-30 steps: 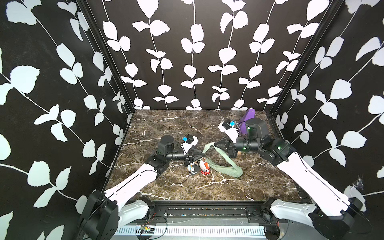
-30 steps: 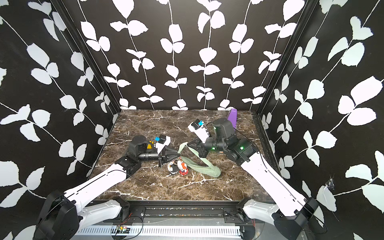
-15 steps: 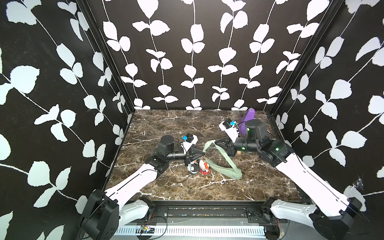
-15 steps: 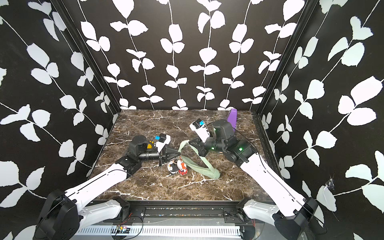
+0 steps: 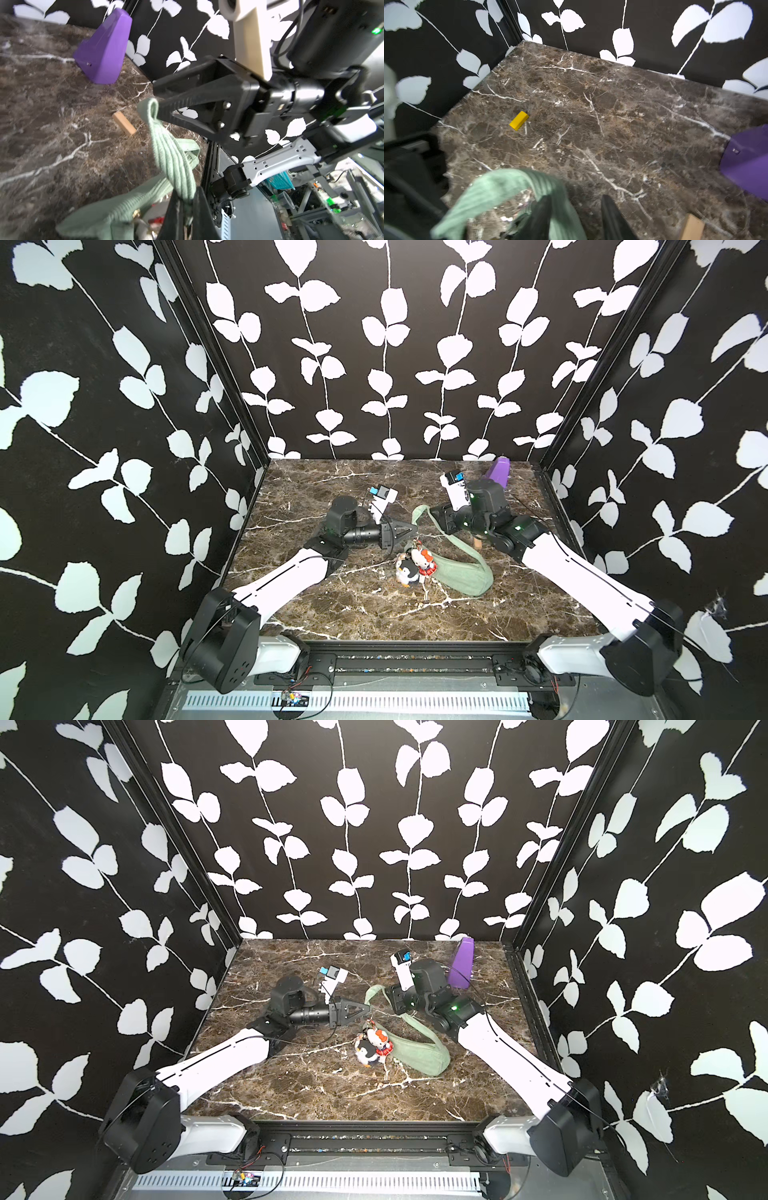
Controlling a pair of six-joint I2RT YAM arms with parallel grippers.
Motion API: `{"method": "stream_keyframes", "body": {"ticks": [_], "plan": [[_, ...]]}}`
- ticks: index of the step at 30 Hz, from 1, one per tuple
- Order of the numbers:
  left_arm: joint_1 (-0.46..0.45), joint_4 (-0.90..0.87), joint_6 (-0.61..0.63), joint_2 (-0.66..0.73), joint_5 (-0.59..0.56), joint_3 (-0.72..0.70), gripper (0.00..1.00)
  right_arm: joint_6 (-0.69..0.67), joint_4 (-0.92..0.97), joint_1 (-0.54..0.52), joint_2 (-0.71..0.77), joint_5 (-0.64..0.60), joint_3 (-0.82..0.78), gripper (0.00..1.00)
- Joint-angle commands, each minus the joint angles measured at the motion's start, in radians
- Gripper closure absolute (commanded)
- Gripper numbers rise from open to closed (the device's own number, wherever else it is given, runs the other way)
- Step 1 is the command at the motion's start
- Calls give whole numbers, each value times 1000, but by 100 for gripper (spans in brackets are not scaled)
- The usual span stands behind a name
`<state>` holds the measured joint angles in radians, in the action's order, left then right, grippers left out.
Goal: Remove the decoration from the bag
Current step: Pick up the bag from the center of the board.
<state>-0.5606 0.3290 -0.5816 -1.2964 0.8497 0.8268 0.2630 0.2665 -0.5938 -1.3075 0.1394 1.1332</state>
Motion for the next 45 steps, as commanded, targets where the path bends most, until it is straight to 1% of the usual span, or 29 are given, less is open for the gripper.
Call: {"method": "stream_keyframes", "body": {"ticks": [1,3,5,7,9,12,13,16,18,22,24,26,29,32,33,37,40,45], "plan": [[-2,-148,70,78,-35,57,100,63,-230,60,50,180,-98,50],[-2,-150,83,85,-27,63,100,65,-341,87,73,322,-163,48],[-2,-158,106,79,-5,77,100,58,-413,109,80,425,-213,48],[-2,-206,158,69,28,105,100,29,-426,119,81,514,-234,48],[-2,-245,200,57,47,131,100,-7,-405,123,88,573,-244,48],[-2,-306,259,47,74,169,100,-41,-440,126,125,671,-283,49],[-2,-320,270,41,77,181,100,-45,-452,127,143,668,-299,50],[-2,-366,288,28,78,219,100,-74,-414,134,198,590,-320,50],[-2,-368,289,31,77,229,100,-97,-374,147,228,582,-322,47],[-1,-409,293,41,26,249,100,-114,-365,165,332,531,-360,45],[0,-427,293,42,15,261,100,-130,-351,164,370,556,-364,42],[1,-415,291,45,31,261,100,-135,-345,164,384,647,-356,42],[1,-399,297,45,72,260,100,-100,-398,164,360,768,-357,46],[1,-399,310,33,125,275,100,-50,-485,149,310,859,-359,48],[2,-398,316,29,147,280,100,-42,-501,137,291,873,-357,49],[-1,-398,330,26,197,295,100,-69,-518,93,224,864,-343,52],[-3,-402,349,36,235,296,100,-53,-594,79,184,860,-356,49],[-5,-409,396,60,282,280,100,-88,-608,65,146,871,-371,43]]}}
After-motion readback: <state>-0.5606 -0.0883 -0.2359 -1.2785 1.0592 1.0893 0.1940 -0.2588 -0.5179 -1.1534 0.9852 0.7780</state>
